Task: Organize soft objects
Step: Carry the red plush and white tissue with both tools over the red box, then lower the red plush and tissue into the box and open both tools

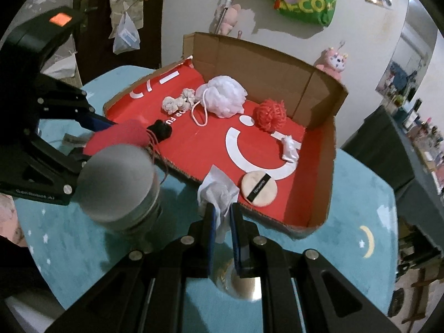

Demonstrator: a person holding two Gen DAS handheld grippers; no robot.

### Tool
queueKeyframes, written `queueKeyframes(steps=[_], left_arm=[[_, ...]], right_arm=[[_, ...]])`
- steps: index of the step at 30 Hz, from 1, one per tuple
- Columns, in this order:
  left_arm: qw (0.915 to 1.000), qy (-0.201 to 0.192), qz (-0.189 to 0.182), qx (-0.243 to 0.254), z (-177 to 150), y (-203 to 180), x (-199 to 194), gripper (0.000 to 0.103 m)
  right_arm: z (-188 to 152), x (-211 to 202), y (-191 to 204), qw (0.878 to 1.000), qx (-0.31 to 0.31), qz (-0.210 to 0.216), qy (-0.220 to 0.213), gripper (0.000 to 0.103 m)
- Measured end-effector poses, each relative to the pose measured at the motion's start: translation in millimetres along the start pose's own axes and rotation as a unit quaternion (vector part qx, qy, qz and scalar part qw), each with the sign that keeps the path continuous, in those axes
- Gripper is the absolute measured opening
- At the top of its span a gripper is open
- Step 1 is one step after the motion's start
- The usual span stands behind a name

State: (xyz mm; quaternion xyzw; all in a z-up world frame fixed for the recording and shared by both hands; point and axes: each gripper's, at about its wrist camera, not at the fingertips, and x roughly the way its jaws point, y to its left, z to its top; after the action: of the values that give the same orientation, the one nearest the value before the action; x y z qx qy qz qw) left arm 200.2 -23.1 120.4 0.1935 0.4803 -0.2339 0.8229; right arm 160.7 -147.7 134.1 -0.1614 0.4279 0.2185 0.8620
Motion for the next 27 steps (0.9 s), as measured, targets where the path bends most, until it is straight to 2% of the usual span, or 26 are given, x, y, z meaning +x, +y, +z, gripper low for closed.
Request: queueKeyframes(steps=[3, 12, 18, 25, 27], left_arm=[[0.9998, -0.003, -0.017, -0.006, 8.5, 9.6, 6.1, 0.043], [0.9985, -0.010, -0.047, -0.027, 30.3, 38.5, 28.6, 0.043], [0.9973, -0.020, -0.057, -0.042, 46.2, 55.0, 42.7, 0.043], [0.9920, -0.090, -0.069, -0.056, 71.0, 74.2, 23.1, 0.044], [0.9913, -0.092, -0.074, -0.058, 74.8, 76.3, 23.9, 0.044]], right_arm=[[10.7, 8.2, -13.4, 0.999, 0.016, 0.030, 0.007, 0.011], [40.8, 40.2, -44.2, 0.996, 0.034, 0.082, 0.032, 0.012], [55.9, 71.4, -52.5, 0.994, 0.023, 0.095, 0.057, 0.012], [70.9, 87.0, -59.1, 0.993, 0.018, 0.102, 0.054, 0.012], [72.7, 91.0, -61.2, 0.993, 0.021, 0.103, 0.055, 0.012]])
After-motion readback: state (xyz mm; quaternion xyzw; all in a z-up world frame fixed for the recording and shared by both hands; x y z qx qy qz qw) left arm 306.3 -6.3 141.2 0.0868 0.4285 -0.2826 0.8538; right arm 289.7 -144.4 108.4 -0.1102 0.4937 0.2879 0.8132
